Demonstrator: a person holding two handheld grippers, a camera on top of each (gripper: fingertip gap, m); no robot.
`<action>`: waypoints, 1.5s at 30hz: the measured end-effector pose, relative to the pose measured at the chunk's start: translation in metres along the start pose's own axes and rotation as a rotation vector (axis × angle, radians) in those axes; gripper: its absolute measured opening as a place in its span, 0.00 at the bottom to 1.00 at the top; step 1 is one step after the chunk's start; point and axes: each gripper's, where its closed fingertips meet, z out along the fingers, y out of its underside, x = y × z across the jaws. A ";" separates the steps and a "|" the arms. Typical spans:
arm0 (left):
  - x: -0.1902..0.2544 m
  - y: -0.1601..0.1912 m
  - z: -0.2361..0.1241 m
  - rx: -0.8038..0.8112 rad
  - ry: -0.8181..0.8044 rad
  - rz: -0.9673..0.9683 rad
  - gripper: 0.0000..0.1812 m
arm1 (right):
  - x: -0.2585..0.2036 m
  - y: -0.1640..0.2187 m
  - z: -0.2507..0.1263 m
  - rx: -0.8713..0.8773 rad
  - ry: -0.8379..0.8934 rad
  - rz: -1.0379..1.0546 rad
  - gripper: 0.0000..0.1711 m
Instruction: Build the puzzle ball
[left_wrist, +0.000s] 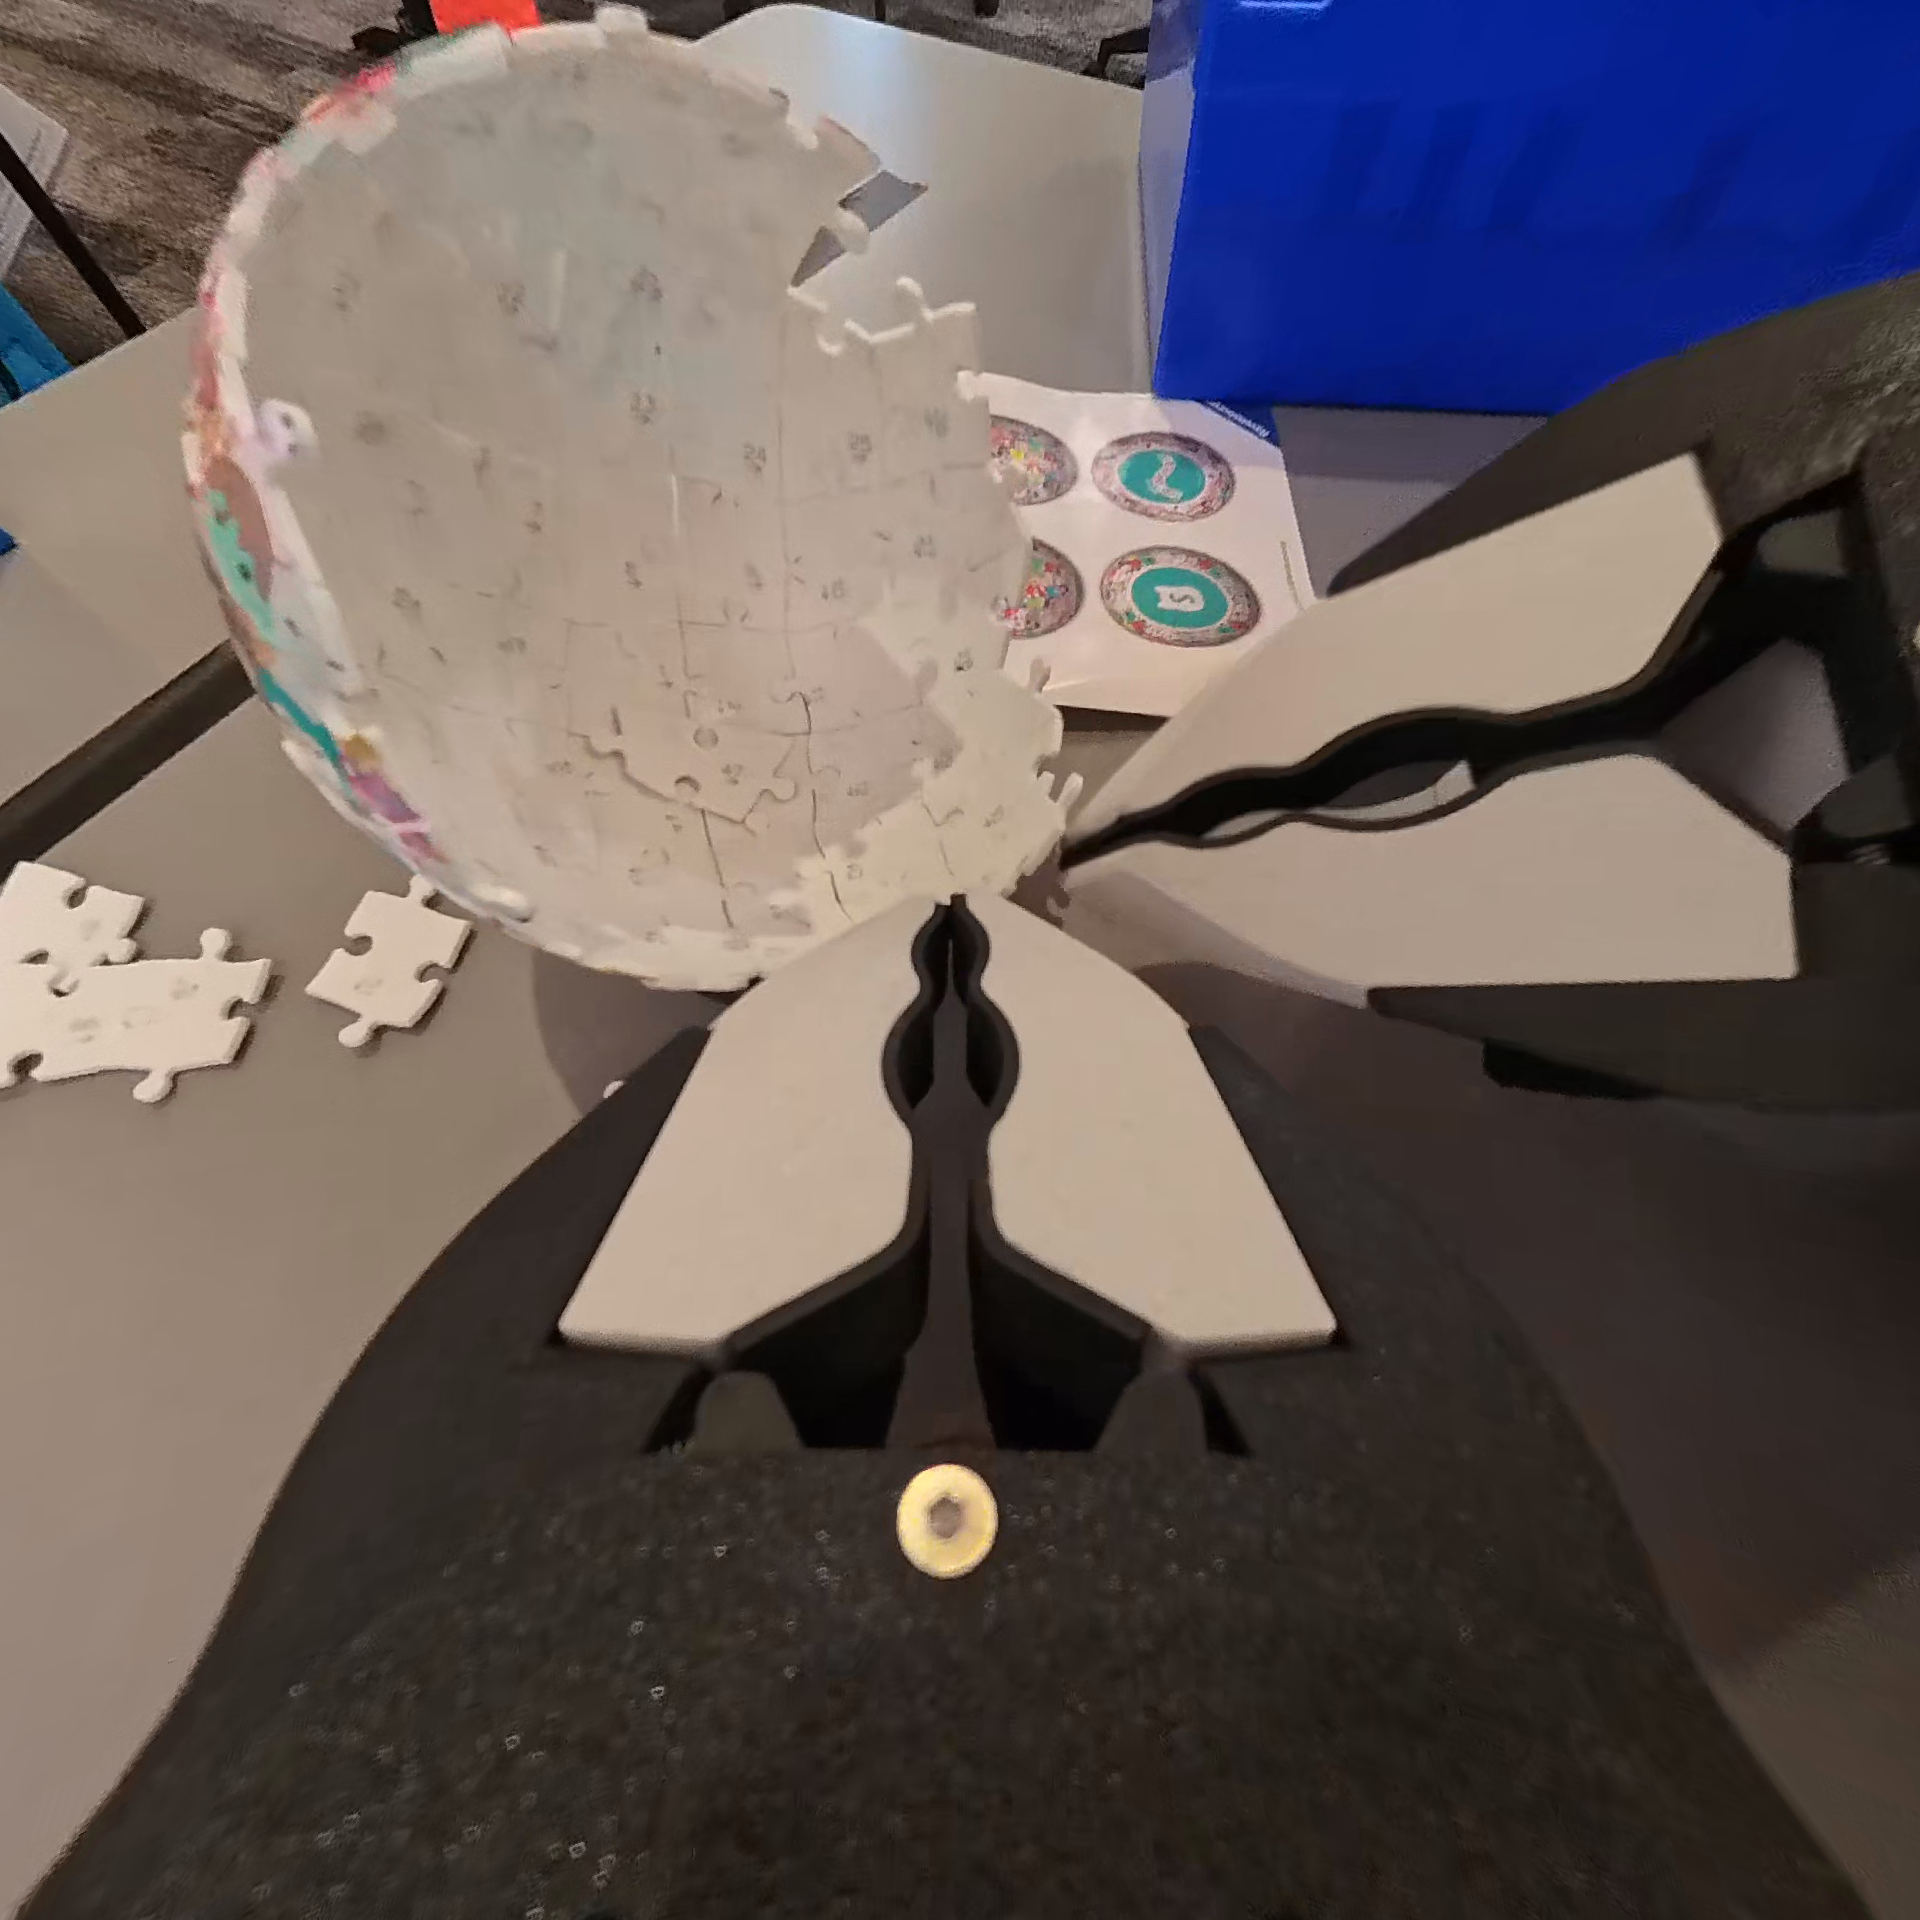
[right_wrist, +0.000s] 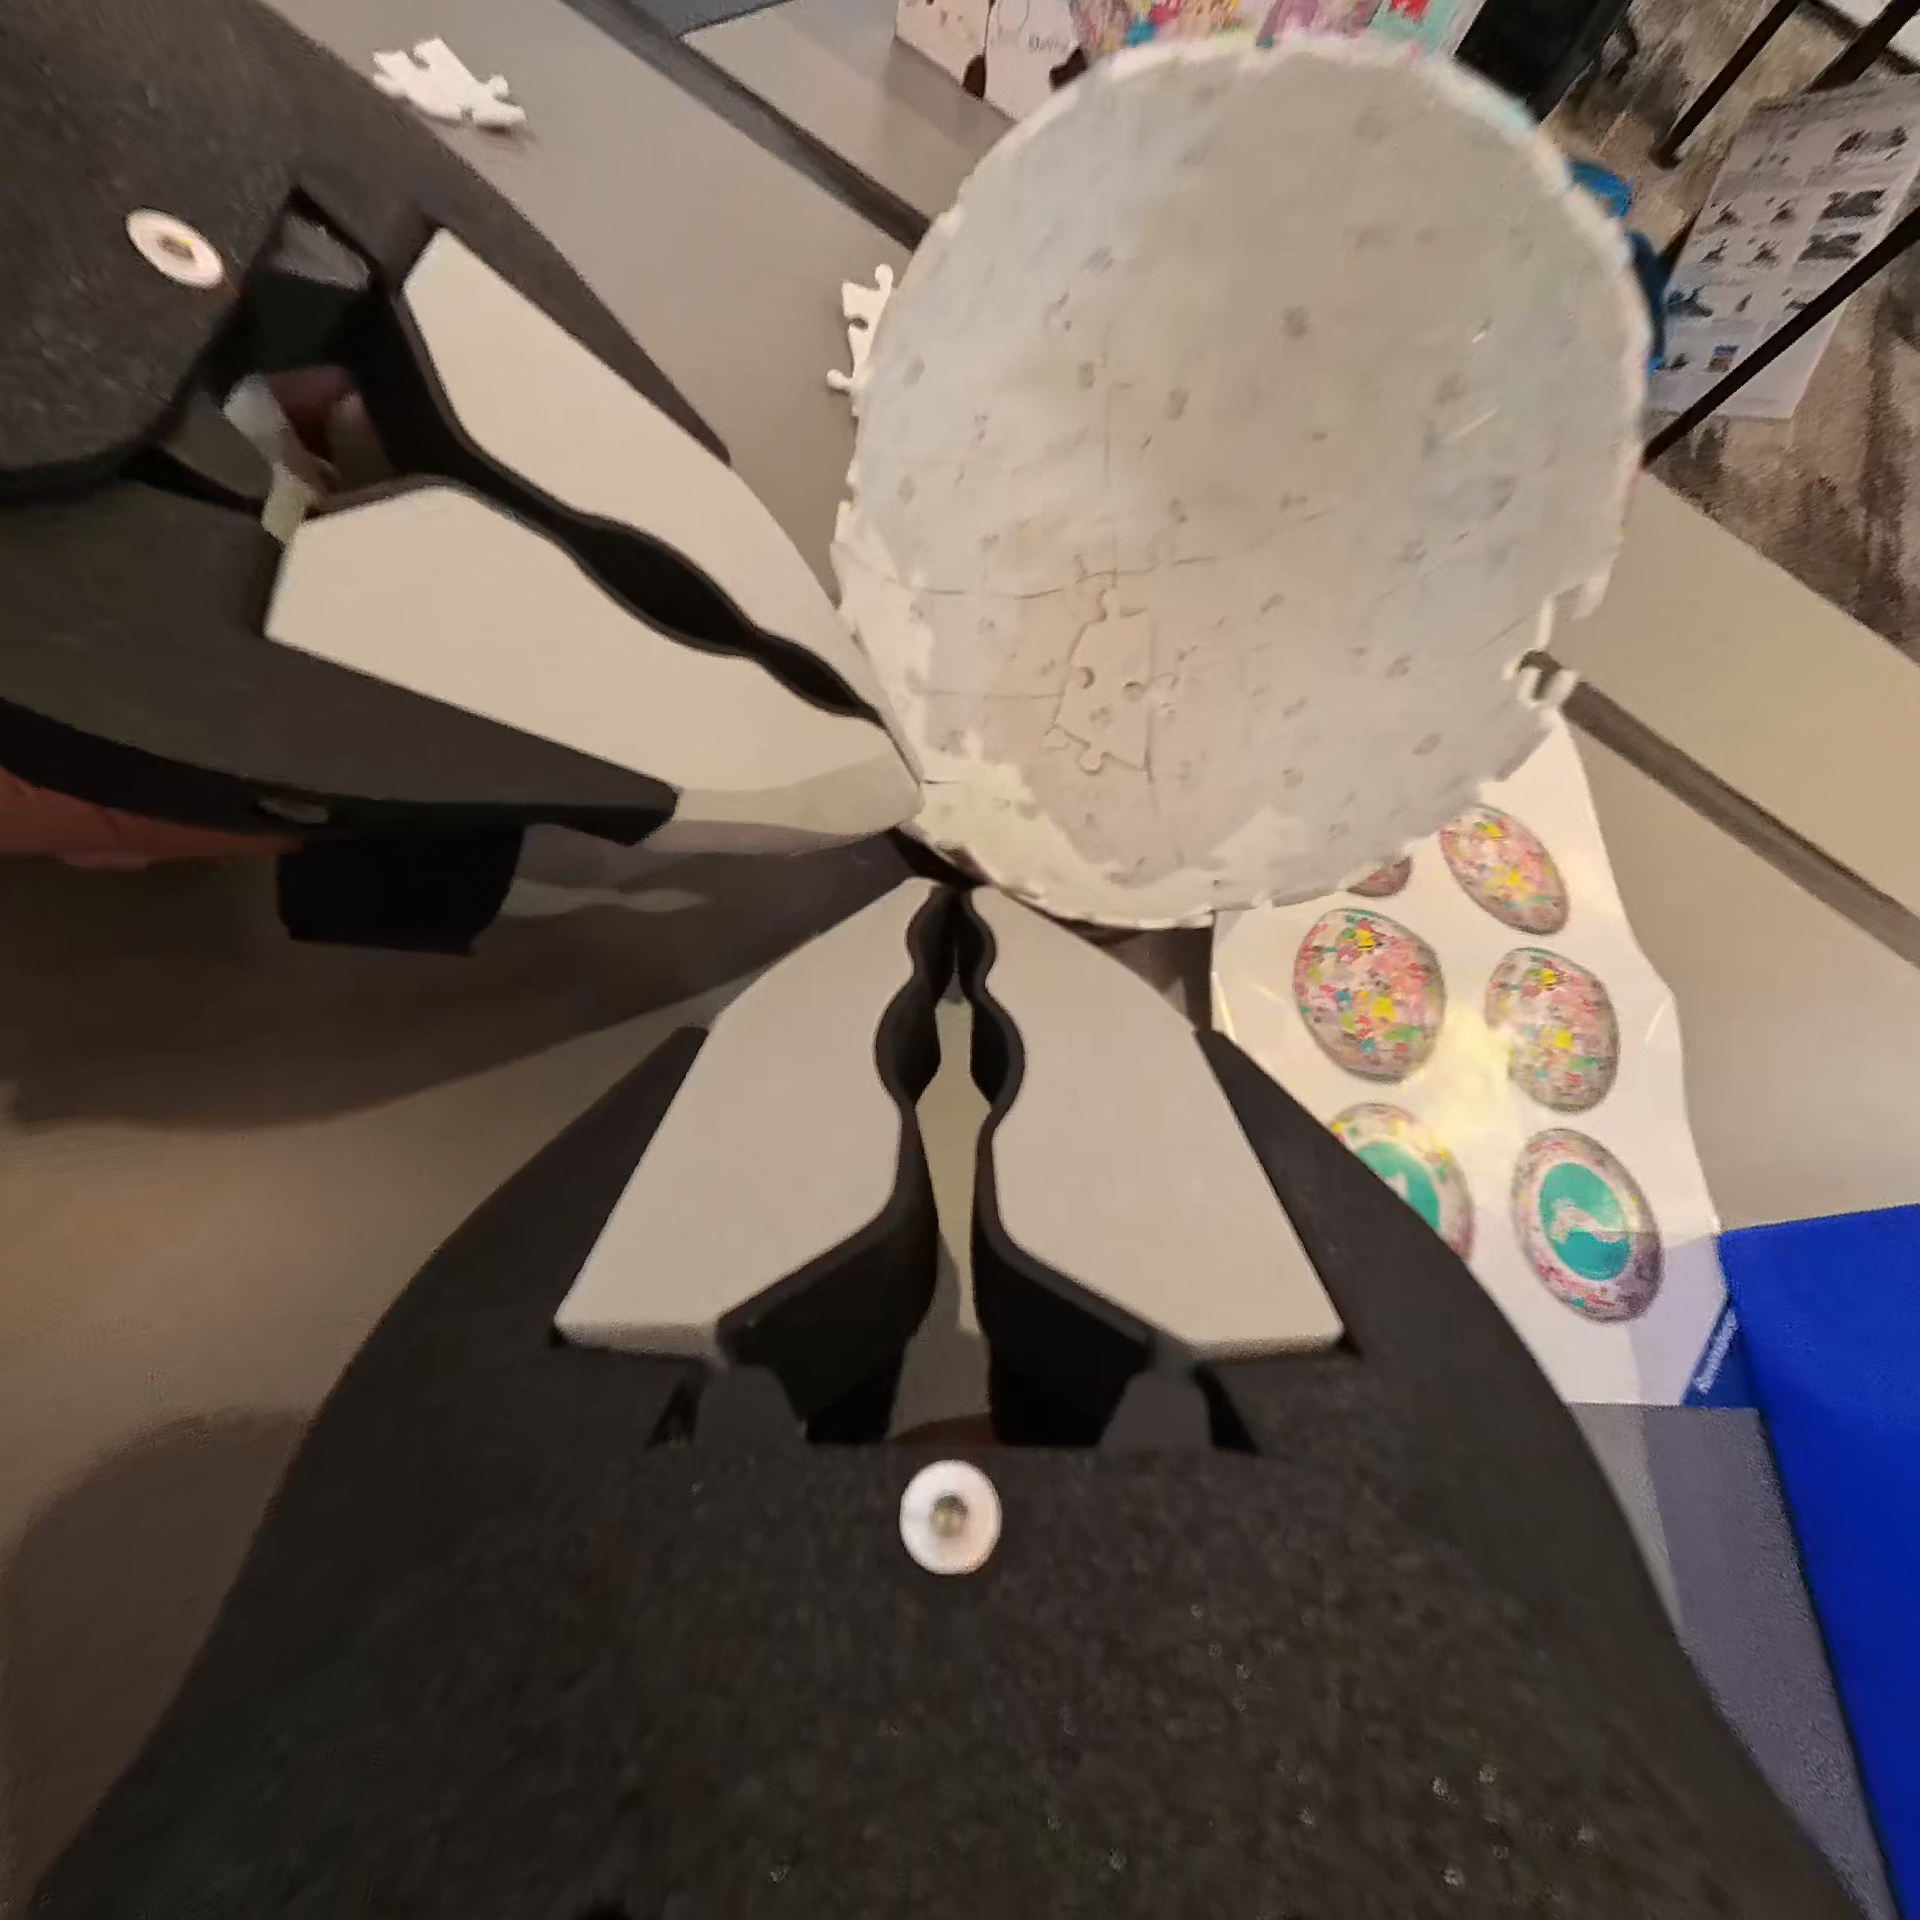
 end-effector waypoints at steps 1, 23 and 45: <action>-0.001 0.000 0.000 -0.002 -0.005 -0.002 0.00 | -0.001 0.001 0.001 -0.003 -0.004 0.000 0.00; -0.012 0.007 0.005 -0.053 -0.050 -0.041 0.00 | 0.007 -0.009 0.008 0.042 0.020 -0.029 0.00; -0.015 -0.019 -0.029 0.174 -0.024 -0.068 0.02 | 0.041 -0.039 0.051 -0.422 -0.038 -0.149 0.18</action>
